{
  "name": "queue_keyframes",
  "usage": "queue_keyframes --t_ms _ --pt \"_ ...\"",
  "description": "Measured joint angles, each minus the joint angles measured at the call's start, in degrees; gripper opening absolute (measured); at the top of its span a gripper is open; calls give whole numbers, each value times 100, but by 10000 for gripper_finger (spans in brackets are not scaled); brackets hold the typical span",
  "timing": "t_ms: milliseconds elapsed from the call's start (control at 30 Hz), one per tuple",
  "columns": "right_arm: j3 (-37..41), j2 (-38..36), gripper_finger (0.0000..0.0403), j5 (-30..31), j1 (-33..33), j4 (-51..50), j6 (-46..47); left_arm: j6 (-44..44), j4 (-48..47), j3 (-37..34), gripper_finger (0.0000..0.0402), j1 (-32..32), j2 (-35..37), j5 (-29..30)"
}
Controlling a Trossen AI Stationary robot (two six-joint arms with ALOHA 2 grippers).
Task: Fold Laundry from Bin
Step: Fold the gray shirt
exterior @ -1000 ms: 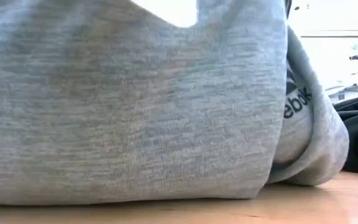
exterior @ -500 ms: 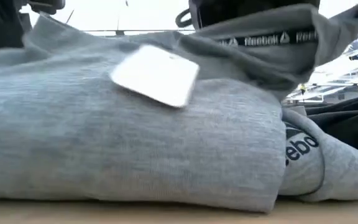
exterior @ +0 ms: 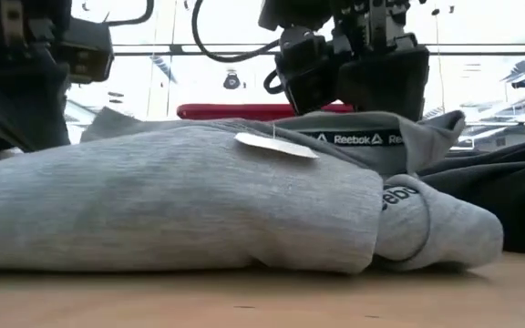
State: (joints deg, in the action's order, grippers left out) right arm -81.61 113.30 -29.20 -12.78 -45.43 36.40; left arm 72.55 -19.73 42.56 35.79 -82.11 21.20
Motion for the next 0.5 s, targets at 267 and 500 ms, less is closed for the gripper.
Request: queue_keyframes --t_ms 267,500 --pt "191 0 112 -155 339 154 -149 -251 86 -181 8 -294 -2 -4" --pt "195 -156 176 -596 789 36 -99 -381 88 -181 64 -543 -2 -2"
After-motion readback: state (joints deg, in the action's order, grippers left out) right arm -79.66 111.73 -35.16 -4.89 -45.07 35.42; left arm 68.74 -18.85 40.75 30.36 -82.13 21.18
